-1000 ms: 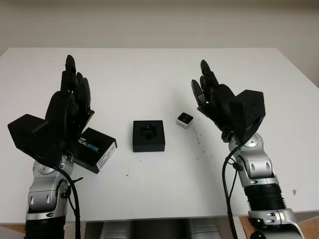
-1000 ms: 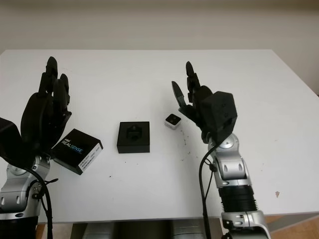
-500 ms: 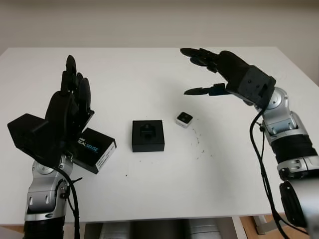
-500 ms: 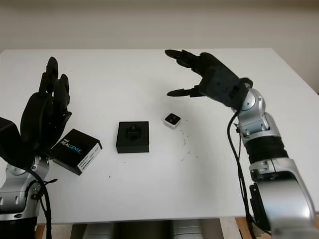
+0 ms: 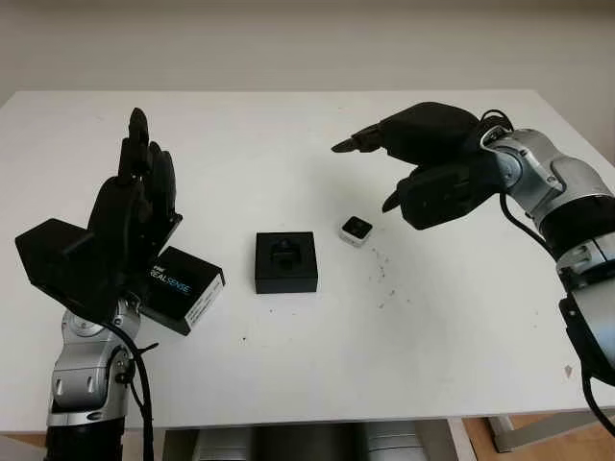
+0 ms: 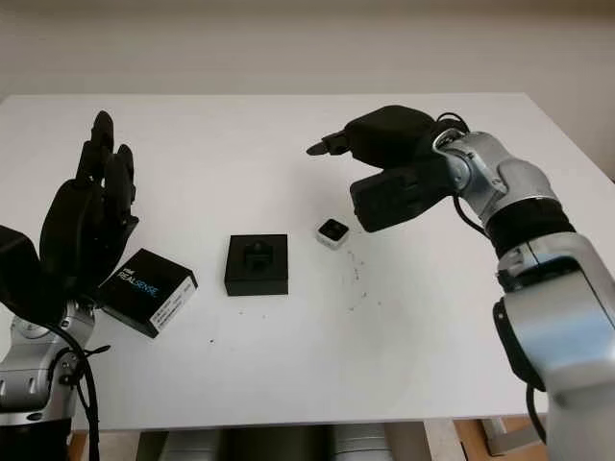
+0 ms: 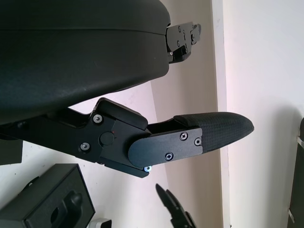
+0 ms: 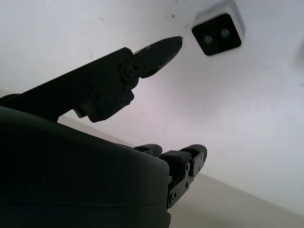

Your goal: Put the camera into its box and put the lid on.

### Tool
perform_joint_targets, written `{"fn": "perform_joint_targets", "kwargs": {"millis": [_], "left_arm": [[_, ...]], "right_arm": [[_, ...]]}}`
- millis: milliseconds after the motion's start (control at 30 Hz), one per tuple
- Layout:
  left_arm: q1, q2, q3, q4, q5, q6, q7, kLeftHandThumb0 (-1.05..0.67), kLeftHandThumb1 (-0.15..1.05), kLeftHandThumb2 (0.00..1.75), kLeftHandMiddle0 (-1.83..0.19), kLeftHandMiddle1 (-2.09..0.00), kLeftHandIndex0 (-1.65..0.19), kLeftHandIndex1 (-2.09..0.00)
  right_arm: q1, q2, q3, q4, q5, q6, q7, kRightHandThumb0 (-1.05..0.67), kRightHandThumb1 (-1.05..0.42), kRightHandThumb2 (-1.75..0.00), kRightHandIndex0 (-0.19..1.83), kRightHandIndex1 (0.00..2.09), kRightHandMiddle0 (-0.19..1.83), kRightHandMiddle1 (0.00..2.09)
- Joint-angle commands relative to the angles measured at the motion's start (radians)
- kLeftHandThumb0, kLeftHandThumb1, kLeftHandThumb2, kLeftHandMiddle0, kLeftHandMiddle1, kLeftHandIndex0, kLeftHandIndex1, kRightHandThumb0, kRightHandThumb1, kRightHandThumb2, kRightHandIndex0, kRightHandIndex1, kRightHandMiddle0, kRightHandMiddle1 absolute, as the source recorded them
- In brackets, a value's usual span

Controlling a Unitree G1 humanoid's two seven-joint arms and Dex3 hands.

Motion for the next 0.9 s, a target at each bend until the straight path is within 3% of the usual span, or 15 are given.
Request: {"fn": "perform_joint_targets", "kwargs": {"millis": [0, 367, 867], "left_arm": [[0.004, 0.007, 0.0, -0.008, 0.003, 0.005, 0.0, -0.88, 1.05, 0.64, 0.19, 0.0, 0.19, 0.0], [0.008, 0.01, 0.0, 0.002, 0.0, -0.01, -0.019, -0.87, 1.05, 0.64, 0.19, 0.0, 0.19, 0.0], [0.008, 0.012, 0.001, -0.015, 0.002, 0.015, -0.012, -0.88, 1.05, 0.64, 0.19, 0.0, 0.19, 0.0]], "right_arm": [[-0.042, -0.017, 0.022, 0.01, -0.022, -0.018, -0.022, -0.32, -0.79, -0.06, 0.32, 0.11, 0.34, 0.11], [-0.023, -0.007, 0.044, 0.076, -0.025, -0.098, -0.094, -0.32, -0.78, -0.05, 0.39, 0.11, 0.41, 0.1], [0.024, 0.009, 0.065, 0.081, -0.025, -0.099, -0.136, -0.36, -0.81, -0.05, 0.45, 0.1, 0.46, 0.08]]}}
